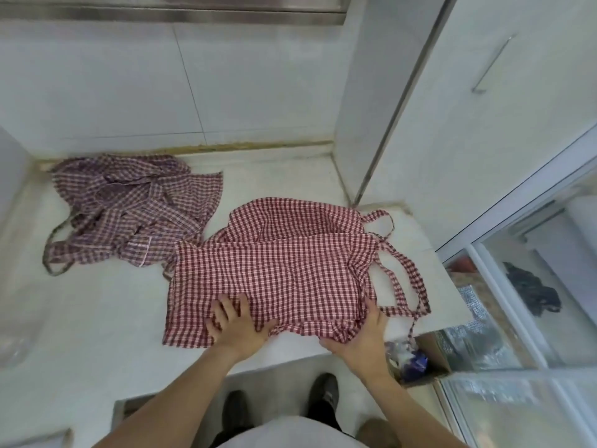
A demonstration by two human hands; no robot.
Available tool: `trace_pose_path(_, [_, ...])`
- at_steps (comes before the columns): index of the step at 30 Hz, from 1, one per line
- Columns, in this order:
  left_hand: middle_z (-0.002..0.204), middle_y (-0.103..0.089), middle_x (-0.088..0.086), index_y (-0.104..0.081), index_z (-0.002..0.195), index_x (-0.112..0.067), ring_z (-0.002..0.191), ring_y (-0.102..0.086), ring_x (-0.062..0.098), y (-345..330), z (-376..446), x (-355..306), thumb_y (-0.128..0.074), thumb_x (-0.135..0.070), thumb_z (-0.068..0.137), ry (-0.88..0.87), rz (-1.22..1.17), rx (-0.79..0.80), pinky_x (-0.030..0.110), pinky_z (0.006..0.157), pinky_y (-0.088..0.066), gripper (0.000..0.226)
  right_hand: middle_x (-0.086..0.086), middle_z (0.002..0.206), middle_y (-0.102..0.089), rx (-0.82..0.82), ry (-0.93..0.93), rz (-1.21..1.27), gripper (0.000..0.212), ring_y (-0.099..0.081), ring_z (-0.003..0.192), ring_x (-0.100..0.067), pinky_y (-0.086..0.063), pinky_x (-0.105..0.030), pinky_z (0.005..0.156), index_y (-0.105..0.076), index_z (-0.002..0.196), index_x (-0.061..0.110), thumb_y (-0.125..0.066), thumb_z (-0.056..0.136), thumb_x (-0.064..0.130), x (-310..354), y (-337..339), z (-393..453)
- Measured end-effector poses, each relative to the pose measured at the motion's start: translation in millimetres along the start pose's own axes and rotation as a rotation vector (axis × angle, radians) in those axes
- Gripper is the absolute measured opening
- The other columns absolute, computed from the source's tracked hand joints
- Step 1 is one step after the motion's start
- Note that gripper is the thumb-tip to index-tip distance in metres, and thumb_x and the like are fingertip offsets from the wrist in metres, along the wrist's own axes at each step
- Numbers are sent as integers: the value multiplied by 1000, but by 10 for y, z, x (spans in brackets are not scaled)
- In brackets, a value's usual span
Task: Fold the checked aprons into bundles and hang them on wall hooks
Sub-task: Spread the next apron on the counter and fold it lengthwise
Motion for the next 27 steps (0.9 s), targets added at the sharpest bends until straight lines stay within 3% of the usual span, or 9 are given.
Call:
trace_pose_path(5, [150,41,24,30,149,-15,143,30,43,-51,20,15,-26,-75,91,63,41,5,60,117,8,100,-8,148,-27,-96,168,28,89,-38,122,-10,-40,-31,105,-29,148,12,-81,76,17,440,24,238])
trace_pose_path(7, [149,42,24,32,148,-15,143,31,43,-28,34,77,-29,-71,93,103,55,21,61,118,6,100,-2,147,-40,-81,228,19,75,-42,129,-13,-38,-32,110,-40,144,16,-78,79,17,606,186,414])
trace_pose_path(9, [148,43,24,35,147,-16,142,31,43,-3,55,170,-28,-71,93,127,60,27,63,117,5,100,1,135,-57,-46,301,-126,56,-54,121,-14,-45,-36,107,-57,131,18,-77,80,10,736,440,592])
trace_pose_path(12, [150,43,21,38,145,-18,143,31,41,55,66,391,-26,-75,91,152,80,14,65,116,3,101,2,100,-63,-102,258,-405,42,-56,90,-15,-48,-33,86,-68,117,18,-69,80,-2,797,986,793])
trace_pose_path(15, [154,39,17,34,148,-22,145,29,37,111,72,578,-25,-80,87,128,87,-12,65,115,3,102,-9,91,-68,-113,226,-624,35,-58,94,-30,-44,-35,77,-73,99,9,-61,74,-12,482,1420,1001])
trace_pose_path(17, [156,35,16,29,150,-22,147,26,36,148,59,624,-29,-79,87,122,94,-14,65,116,0,103,-12,95,-66,-42,115,-728,26,-59,99,-36,-50,-41,80,-76,95,11,-63,78,-5,169,1483,1072])
trace_pose_path(22, [158,29,16,21,151,-22,148,20,38,263,31,584,-48,-76,84,121,70,6,67,115,-4,111,-14,123,-66,68,-264,-346,29,-58,114,-35,-44,-41,100,-68,118,8,-62,92,17,-206,1289,995])
trace_pose_path(25, [158,28,15,21,151,-22,148,20,37,275,34,582,-51,-74,83,132,71,5,67,115,-5,112,-12,109,-71,65,-338,57,21,-66,97,-27,-53,-35,85,-70,111,2,-64,91,7,-156,1310,974])
trace_pose_path(27, [158,27,15,19,152,-23,148,19,37,272,42,586,-52,-73,84,145,76,3,67,116,-6,111,-18,100,-72,64,-306,155,16,-68,89,-30,-59,-31,74,-69,104,-4,-62,89,-6,-57,1476,1005])
Point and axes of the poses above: each hand's wrist, its own z-axis towards the middle knuckle, its own y-axis out of the back of the hand, x = y × z, the point moved 3 cm from there along z, towards the middle knuckle
